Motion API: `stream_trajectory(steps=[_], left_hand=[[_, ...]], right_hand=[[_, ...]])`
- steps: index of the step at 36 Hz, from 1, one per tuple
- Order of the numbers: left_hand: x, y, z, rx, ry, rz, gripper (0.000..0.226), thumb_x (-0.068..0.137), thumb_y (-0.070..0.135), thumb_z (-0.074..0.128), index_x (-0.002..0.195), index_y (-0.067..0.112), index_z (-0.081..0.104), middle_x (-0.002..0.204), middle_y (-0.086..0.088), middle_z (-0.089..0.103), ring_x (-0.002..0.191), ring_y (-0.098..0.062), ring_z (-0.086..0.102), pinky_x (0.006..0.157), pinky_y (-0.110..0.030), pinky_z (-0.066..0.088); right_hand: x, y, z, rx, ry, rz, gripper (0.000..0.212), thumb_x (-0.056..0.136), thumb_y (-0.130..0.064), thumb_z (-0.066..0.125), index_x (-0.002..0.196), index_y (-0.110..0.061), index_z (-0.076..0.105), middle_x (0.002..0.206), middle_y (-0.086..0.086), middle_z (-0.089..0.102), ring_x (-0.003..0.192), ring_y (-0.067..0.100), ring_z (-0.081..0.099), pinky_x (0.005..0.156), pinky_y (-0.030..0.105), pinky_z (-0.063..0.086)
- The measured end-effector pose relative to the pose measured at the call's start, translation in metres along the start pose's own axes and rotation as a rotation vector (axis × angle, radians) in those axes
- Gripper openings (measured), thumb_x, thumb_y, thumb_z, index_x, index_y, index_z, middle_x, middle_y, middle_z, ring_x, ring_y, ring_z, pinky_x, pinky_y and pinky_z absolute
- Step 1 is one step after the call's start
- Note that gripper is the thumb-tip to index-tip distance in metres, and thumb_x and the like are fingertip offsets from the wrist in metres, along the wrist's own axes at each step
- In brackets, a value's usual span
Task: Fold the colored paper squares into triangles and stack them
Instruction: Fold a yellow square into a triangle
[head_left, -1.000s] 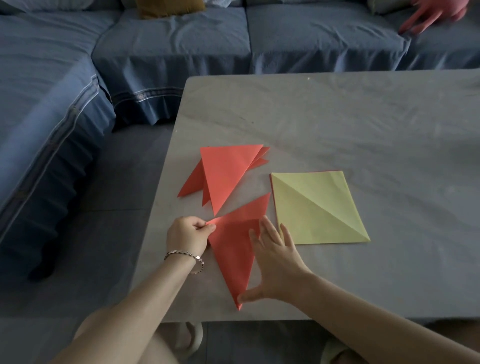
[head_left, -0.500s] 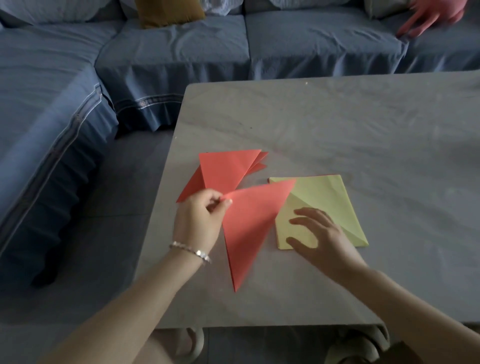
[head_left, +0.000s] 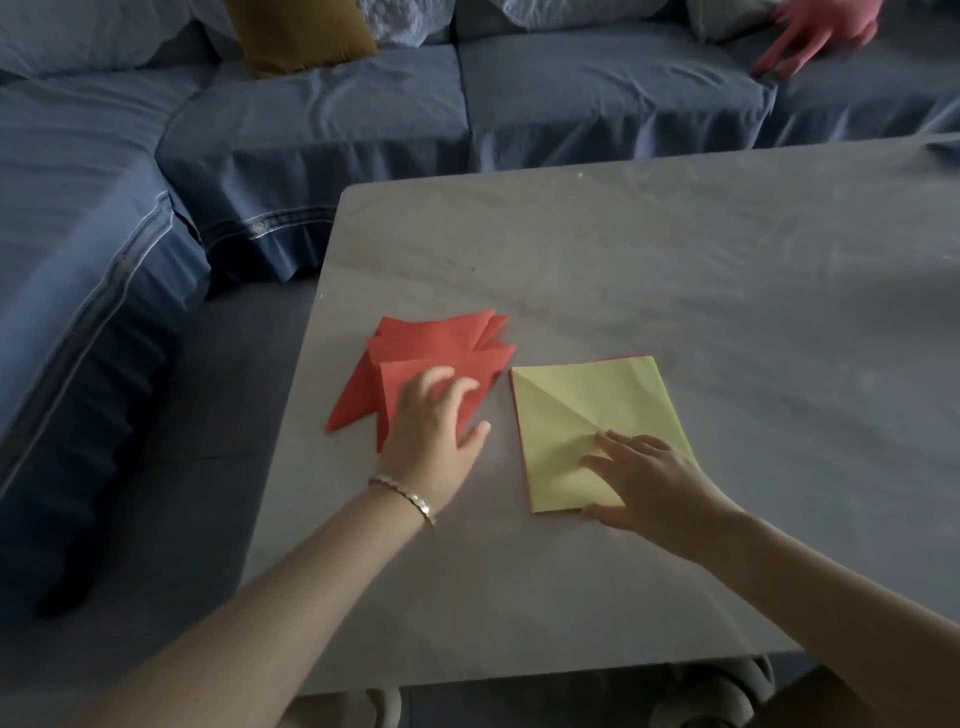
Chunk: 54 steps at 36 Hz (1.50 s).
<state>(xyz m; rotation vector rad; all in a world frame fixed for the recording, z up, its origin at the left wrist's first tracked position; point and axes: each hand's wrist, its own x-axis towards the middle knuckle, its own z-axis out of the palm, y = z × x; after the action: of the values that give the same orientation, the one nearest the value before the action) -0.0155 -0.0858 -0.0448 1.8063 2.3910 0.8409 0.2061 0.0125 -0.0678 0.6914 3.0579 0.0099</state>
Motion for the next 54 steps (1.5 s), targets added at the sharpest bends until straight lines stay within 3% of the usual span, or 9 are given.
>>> stream_trajectory(steps=[13,18,22,28,32,40,42,49,54], left_hand=[[-0.027,0.029,0.006,-0.263,-0.125,-0.144,0.021,0.085,0.017,0.062,0.106,0.012,0.061,0.102,0.001,0.060,0.100,-0.011,0.054,0.083,-0.017,0.039],[-0.025,0.029,-0.001,-0.352,-0.155,-0.269,0.015,0.086,0.017,0.060,0.100,0.013,0.061,0.088,0.007,0.059,0.080,-0.002,0.056,0.072,-0.005,0.041],[-0.020,0.032,-0.002,-0.435,-0.222,-0.428,0.013,0.089,0.024,0.056,0.101,0.018,0.058,0.088,0.004,0.062,0.080,-0.008,0.060,0.072,-0.017,0.047],[0.004,0.037,-0.012,-0.838,-0.211,-0.826,0.062,0.061,0.059,0.065,0.096,0.009,0.063,0.083,-0.007,0.063,0.078,-0.033,0.066,0.073,-0.044,0.055],[0.021,0.022,-0.021,-0.843,-0.239,-0.916,0.064,0.069,0.049,0.070,0.115,0.009,0.053,0.087,-0.007,0.061,0.075,-0.021,0.064,0.059,-0.024,0.053],[0.015,0.014,-0.028,-0.614,-0.639,-0.767,0.026,0.070,0.011,0.077,0.093,0.008,0.066,0.079,-0.002,0.068,0.066,-0.008,0.064,0.073,-0.019,0.050],[0.010,0.016,-0.026,-0.654,-0.599,-0.752,0.017,0.073,0.004,0.074,0.086,0.009,0.064,0.073,-0.002,0.065,0.052,-0.004,0.061,0.054,-0.014,0.050],[-0.010,0.014,-0.020,-0.548,-0.388,-0.671,0.024,0.071,0.003,0.074,0.059,0.018,0.060,0.071,-0.009,0.068,0.074,-0.028,0.065,0.077,-0.042,0.053],[-0.020,0.018,-0.026,-0.542,-0.410,-0.577,0.023,0.075,0.000,0.070,0.066,0.019,0.061,0.058,0.002,0.064,0.050,-0.010,0.058,0.049,-0.019,0.044]], right_hand=[[-0.004,0.018,-0.005,0.340,0.066,-0.010,0.029,0.079,-0.036,0.063,0.096,-0.015,0.071,0.100,0.004,0.071,0.085,0.024,0.069,0.070,0.042,0.058],[-0.007,0.014,-0.015,0.365,-0.006,0.166,0.030,0.099,-0.033,0.034,0.107,-0.018,0.058,0.101,0.000,0.064,0.094,0.022,0.058,0.080,0.033,0.045],[-0.013,0.009,-0.017,0.445,0.174,0.364,0.020,0.095,-0.025,0.049,0.100,-0.017,0.066,0.093,0.000,0.070,0.083,0.026,0.062,0.070,0.031,0.046],[-0.029,0.005,-0.024,0.633,0.409,0.152,0.023,0.089,-0.027,0.054,0.093,-0.012,0.071,0.093,-0.006,0.070,0.087,0.007,0.063,0.076,0.011,0.047],[-0.037,0.005,-0.032,0.620,0.338,-0.061,0.043,0.095,-0.040,0.039,0.096,-0.011,0.071,0.099,-0.004,0.068,0.098,0.008,0.059,0.088,0.009,0.044],[-0.034,0.005,-0.038,0.660,0.345,-0.176,0.029,0.091,-0.041,0.046,0.094,-0.022,0.067,0.101,-0.006,0.070,0.100,0.005,0.061,0.091,0.020,0.046],[-0.032,0.004,-0.041,0.667,0.313,-0.170,0.026,0.088,-0.046,0.048,0.092,-0.026,0.065,0.096,-0.008,0.070,0.093,0.004,0.062,0.084,0.022,0.050],[-0.028,-0.001,-0.040,0.769,0.232,-0.019,0.034,0.083,-0.049,0.055,0.081,-0.020,0.071,0.109,-0.018,0.060,0.100,-0.011,0.052,0.084,0.005,0.040],[-0.019,-0.007,-0.044,0.935,0.183,0.276,0.008,0.076,-0.038,0.067,0.069,-0.035,0.064,0.131,-0.023,0.041,0.113,-0.010,0.041,0.094,0.015,0.033]])
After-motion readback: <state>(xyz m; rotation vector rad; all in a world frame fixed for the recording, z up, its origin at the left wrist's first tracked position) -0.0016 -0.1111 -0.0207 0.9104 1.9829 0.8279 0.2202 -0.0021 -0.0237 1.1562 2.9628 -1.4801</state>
